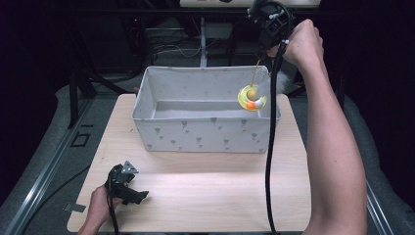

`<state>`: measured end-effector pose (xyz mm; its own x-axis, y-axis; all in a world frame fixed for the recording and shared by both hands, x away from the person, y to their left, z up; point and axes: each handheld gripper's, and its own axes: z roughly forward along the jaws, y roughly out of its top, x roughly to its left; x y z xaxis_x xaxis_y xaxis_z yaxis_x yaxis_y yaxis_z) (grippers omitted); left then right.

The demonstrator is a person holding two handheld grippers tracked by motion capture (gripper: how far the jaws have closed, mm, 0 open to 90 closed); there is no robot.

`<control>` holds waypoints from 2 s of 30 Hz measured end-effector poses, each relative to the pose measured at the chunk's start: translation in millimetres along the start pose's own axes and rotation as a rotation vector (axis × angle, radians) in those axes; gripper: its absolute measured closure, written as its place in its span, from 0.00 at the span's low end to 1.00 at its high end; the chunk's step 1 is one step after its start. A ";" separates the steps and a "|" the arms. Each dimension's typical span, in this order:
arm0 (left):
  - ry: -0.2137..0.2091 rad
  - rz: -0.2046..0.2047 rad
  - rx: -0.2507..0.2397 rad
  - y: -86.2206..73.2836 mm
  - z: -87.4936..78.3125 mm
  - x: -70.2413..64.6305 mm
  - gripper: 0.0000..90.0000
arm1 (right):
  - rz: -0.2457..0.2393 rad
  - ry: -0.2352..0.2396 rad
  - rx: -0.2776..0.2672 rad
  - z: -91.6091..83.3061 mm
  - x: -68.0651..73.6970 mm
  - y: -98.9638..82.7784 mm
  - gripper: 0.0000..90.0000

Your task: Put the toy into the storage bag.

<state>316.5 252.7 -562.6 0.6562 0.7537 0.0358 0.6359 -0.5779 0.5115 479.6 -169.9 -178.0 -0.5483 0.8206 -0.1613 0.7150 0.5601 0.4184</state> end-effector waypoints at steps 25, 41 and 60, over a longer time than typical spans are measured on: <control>-0.015 -0.001 0.005 -0.1 -0.2 0.8 0.01 | 0.023 0.041 0.026 75.7 -15.4 -13.9 0.98; -0.005 0.002 0.002 -0.2 0.0 0.4 0.01 | 0.028 0.066 0.051 120.9 -21.2 -31.6 0.98; -0.004 0.003 0.003 0.1 0.1 -0.1 0.01 | 0.072 0.093 0.123 159.5 -27.9 -65.1 0.98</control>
<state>316.6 252.5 -562.7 0.6599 0.7506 0.0336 0.6350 -0.5811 0.5091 517.5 -211.0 -343.3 -0.5270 0.8484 -0.0490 0.7986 0.5142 0.3128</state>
